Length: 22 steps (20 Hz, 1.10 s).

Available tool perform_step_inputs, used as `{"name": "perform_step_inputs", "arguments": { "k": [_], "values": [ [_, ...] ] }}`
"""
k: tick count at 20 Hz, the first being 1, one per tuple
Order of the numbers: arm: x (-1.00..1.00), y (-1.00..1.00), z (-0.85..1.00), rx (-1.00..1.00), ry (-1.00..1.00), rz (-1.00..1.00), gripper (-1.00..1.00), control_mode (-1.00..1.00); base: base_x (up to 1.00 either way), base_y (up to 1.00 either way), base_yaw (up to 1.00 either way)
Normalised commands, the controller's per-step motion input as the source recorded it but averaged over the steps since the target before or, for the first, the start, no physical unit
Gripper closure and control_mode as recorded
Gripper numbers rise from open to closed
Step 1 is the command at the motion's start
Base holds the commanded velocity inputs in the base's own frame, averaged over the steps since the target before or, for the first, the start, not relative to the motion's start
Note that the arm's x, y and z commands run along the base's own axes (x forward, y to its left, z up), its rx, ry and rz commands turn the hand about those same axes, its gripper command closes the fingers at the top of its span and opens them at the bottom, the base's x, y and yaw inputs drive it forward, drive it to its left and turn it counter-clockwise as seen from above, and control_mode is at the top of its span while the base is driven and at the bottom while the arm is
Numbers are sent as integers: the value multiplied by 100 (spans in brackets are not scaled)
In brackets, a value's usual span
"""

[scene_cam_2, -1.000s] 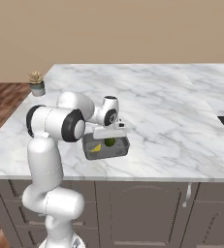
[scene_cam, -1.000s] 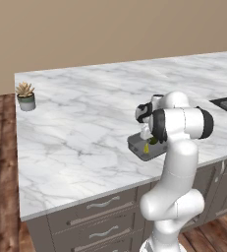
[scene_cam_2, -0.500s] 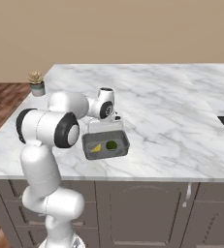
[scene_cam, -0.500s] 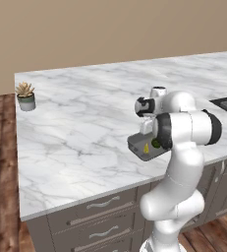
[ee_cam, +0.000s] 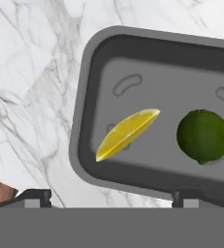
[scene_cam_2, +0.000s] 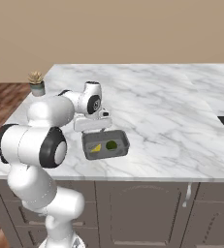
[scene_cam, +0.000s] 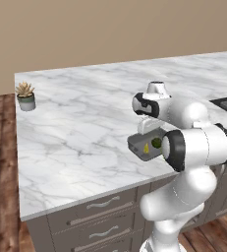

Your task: Take the lemon wedge and lime out of the freezer and place them in the tupperware container on the counter. Then put the tupperware containing the vegetables back in the freezer.

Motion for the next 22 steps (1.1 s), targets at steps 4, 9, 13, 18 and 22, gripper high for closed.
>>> {"name": "perform_step_inputs", "arguments": {
  "k": [4, 9, 13, 18, 22],
  "values": [
    [-33, 42, 9, 0, 20, 1, -100, -100, 0, 0, 0],
    [4, 33, -5, -1, 1, 0, -100, -100, 0, 0, 0],
    [32, 24, -10, 0, 3, 1, -100, -100, 0, 0, 0],
    [7, 5, -31, 0, 0, 0, -100, -100, 0, 0, 0],
    [13, 0, -41, 0, 0, 0, -100, -100, 0, 0, 0]
  ]
}}
